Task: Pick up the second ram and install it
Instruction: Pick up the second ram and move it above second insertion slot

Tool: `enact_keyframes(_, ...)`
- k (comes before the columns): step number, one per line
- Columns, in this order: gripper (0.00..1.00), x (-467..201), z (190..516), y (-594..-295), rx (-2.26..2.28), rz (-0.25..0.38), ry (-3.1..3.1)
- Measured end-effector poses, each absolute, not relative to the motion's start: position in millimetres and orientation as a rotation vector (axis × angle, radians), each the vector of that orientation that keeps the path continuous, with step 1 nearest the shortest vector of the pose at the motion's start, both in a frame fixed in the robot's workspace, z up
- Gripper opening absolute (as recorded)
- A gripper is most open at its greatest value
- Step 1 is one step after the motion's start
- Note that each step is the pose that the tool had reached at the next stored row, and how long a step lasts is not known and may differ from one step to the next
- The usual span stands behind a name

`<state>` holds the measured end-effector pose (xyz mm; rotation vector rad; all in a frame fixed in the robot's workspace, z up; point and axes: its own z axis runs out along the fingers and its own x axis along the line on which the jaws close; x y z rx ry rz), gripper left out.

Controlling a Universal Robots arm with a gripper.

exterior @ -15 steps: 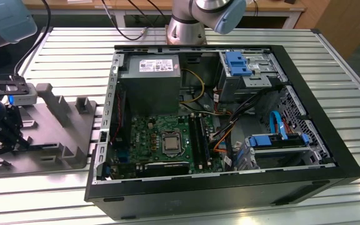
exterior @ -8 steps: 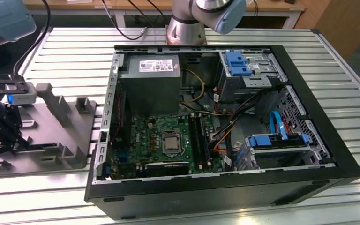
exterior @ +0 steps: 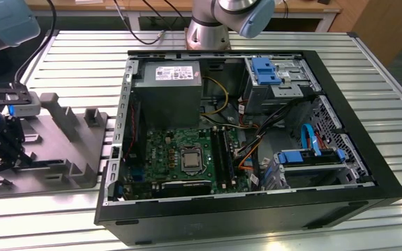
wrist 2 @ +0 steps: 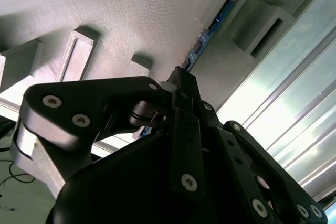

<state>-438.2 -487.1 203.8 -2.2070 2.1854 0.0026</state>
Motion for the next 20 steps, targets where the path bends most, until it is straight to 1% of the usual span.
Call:
enact_keyframes(7, 0.11, -438.2, 214.5, -487.1, -2.207, 0.003, 2.185)
enact_keyframes(20, 0.11, -438.2, 244.5, -487.1, -2.207, 0.003, 2.185)
